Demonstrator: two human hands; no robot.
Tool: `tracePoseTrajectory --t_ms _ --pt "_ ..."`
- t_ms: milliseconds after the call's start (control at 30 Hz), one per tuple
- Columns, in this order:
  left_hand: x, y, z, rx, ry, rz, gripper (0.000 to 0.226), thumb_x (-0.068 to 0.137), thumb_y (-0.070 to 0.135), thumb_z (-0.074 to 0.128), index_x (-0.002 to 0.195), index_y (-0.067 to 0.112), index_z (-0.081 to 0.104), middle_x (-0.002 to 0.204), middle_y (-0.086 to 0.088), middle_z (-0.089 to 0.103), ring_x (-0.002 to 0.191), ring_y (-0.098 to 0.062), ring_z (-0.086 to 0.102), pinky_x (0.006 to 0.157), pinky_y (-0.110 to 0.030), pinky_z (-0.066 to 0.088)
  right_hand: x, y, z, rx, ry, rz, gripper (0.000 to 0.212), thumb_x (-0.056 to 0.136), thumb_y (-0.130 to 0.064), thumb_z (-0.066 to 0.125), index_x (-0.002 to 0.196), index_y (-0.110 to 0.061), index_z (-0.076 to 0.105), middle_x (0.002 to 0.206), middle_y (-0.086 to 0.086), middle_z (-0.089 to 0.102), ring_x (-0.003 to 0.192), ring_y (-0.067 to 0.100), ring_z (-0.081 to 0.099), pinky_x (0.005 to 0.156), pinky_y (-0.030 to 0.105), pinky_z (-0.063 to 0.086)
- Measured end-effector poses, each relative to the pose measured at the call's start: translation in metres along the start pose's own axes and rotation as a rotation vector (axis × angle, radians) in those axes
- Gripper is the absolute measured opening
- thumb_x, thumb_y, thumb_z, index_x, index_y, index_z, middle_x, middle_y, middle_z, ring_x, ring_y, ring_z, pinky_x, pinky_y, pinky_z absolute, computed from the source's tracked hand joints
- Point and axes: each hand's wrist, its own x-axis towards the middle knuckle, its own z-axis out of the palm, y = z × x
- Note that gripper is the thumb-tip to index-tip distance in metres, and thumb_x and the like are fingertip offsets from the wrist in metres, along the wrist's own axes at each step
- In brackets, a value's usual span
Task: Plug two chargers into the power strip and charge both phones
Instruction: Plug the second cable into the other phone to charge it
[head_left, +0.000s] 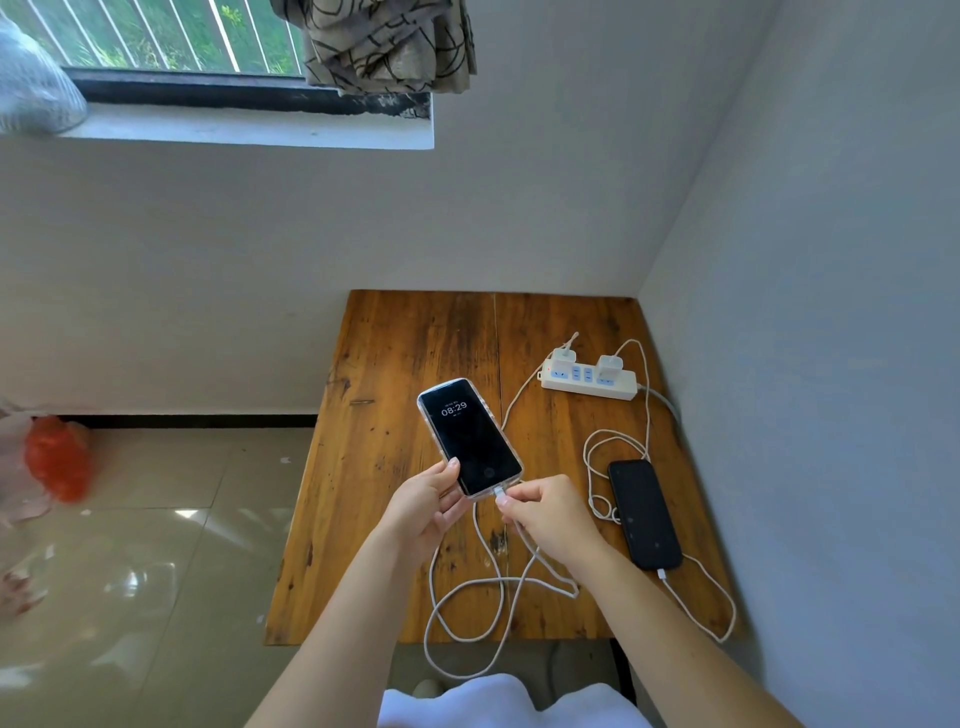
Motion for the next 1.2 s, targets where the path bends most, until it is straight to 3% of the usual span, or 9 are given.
tracePoseTrajectory --t_ms 233,500,1200 --pt "-0.0010 0.0025 0.0024 0.020 0.000 0.007 0.034 0.094 0.011 0.055 0.127 0.005 0.054 0.118 -0.015 0.067 0.106 -0.027 0.066 0.074 -0.030 0.056 0.0002 -0.0002 0.0006 -0.015 0.001 -0.002 0.017 0.090 -0.024 0.062 0.075 -0.024 0.071 0.086 0.004 0.072 0.071 0.007 0.061 0.054 0.009 0.040" --pt "-0.0031 0.0010 -0.0005 0.005 -0.009 -0.006 0.035 0.094 0.011 0.055 0.129 0.005 0.053 0.117 -0.015 0.068 0.105 -0.027 0.067 0.065 -0.027 0.055 -0.0005 0.0032 0.0031 -0.042 0.003 -0.003 0.020 0.090 -0.025 0.062 0.071 -0.025 0.071 0.082 0.005 0.072 0.072 0.011 0.063 0.056 0.012 0.041" --pt "-0.0039 -0.0002 0.0005 0.027 0.003 0.002 0.034 0.093 0.011 0.056 0.127 0.006 0.055 0.115 -0.014 0.068 0.103 -0.026 0.067 0.065 -0.027 0.057 -0.0026 0.0040 0.0021 -0.027 0.000 0.003 0.017 0.090 -0.024 0.061 0.080 -0.018 0.074 0.079 0.003 0.072 0.074 0.013 0.064 0.057 0.012 0.041"
